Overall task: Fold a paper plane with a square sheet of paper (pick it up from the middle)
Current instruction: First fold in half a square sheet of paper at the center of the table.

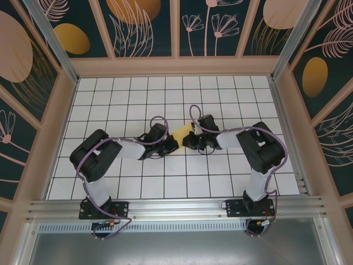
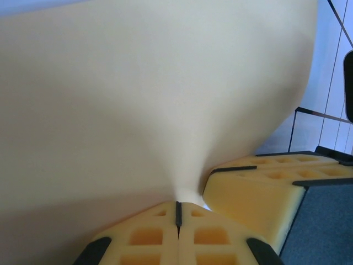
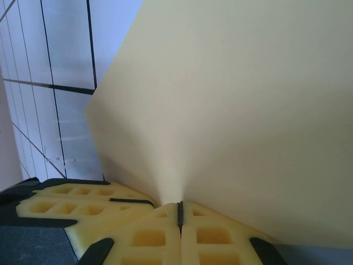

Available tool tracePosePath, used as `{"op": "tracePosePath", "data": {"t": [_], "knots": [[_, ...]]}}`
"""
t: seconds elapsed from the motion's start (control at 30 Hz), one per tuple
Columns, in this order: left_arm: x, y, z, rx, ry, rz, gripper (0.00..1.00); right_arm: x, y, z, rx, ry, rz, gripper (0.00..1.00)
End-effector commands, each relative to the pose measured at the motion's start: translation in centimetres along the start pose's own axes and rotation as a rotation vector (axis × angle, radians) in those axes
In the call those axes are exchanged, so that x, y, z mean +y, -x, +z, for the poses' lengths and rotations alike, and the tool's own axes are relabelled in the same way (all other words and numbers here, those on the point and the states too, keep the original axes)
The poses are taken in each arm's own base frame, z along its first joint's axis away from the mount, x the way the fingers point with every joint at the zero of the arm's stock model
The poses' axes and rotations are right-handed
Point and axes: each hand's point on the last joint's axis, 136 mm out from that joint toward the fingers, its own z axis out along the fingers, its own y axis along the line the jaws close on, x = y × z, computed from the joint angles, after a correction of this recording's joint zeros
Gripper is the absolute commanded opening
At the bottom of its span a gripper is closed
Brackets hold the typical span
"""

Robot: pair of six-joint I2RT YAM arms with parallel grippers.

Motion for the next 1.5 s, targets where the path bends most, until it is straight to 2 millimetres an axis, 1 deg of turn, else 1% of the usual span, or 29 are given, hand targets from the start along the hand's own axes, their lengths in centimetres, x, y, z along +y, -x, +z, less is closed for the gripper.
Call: {"op": "tracePosePath", "data": {"t": [0.0, 0.2, 0.3, 0.43, 0.47, 0.53, 0.57, 0.63, 0.7, 0.77, 0.8, 0.83, 0.9, 0.97, 1.07, 1.13, 1.2, 1.3, 1.4, 1.47], "knots": [[5.1, -2.1, 0.2, 0.045, 0.160, -0.027, 0.01, -3.5, 1.2, -0.6, -0.030, -0.087, 0.044, 0.00], [6.4, -2.8, 0.0, 0.058, 0.189, -0.036, 0.00, -7.0, 4.4, -2.6, -0.118, -0.148, 0.123, 0.00], [6.6, -2.9, -0.2, 0.058, 0.193, -0.034, 0.00, -8.8, 6.1, -3.7, -0.165, -0.191, 0.160, 0.00], [6.6, -2.7, -0.4, 0.049, 0.195, -0.032, 0.00, -10.5, 7.9, -5.3, -0.225, -0.227, 0.192, 0.00], [6.4, -2.7, -0.3, 0.048, 0.192, -0.030, 0.00, -10.5, 8.5, -5.8, -0.244, -0.229, 0.192, 0.00], [6.3, -2.6, -0.3, 0.048, 0.189, -0.028, 0.00, -9.9, 9.3, -6.7, -0.271, -0.234, 0.164, 0.00], [6.2, -2.6, -0.2, 0.050, 0.187, -0.027, 0.00, -9.1, 9.7, -7.3, -0.287, -0.222, 0.137, 0.00], [5.9, -2.5, -0.2, 0.049, 0.180, -0.025, 0.00, -6.9, 10.0, -8.0, -0.298, -0.169, 0.085, 0.00], [5.7, -2.3, -0.2, 0.046, 0.175, -0.023, 0.00, -4.3, 9.6, -8.2, -0.290, -0.127, 0.021, 0.00], [5.4, -2.3, -0.2, 0.046, 0.169, -0.020, 0.00, -2.5, 8.3, -7.5, -0.255, -0.095, -0.024, 0.00], [5.3, -2.2, -0.2, 0.044, 0.167, -0.019, 0.00, -1.8, 7.5, -6.8, -0.230, -0.073, -0.037, 0.00], [5.2, -2.2, -0.2, 0.044, 0.164, -0.019, 0.00, -1.2, 6.8, -6.2, -0.207, -0.051, -0.041, 0.00], [5.1, -2.1, -0.2, 0.043, 0.161, -0.017, 0.00, -0.7, 5.3, -4.8, -0.157, -0.022, -0.030, 0.00], [5.0, -2.0, -0.3, 0.039, 0.157, -0.016, 0.00, -0.9, 4.5, -3.7, -0.127, -0.012, -0.015, 0.00], [4.5, -1.8, -0.3, 0.037, 0.149, -0.006, 0.00, -1.9, 3.7, -2.7, -0.097, -0.018, 0.016, 0.00], [3.9, -1.5, -0.3, 0.032, 0.139, 0.008, 0.00, -2.6, 3.4, -2.5, -0.090, -0.035, 0.025, 0.00], [3.0, -1.1, -0.4, 0.023, 0.117, 0.026, 0.00, -3.6, 2.9, -2.3, -0.078, -0.063, 0.039, 0.00], [0.5, -0.3, -0.6, 0.006, 0.051, 0.073, 0.02, -5.0, 2.3, -2.1, -0.061, -0.105, 0.058, 0.00], [-3.5, 0.6, -1.2, -0.009, -0.082, 0.124, 0.05, -6.1, 1.7, -1.8, -0.042, -0.135, 0.071, 0.00], [-5.7, 1.0, -1.6, -0.019, -0.157, 0.148, 0.07, -6.5, 1.4, -1.8, -0.033, -0.146, 0.075, 0.00]]}}
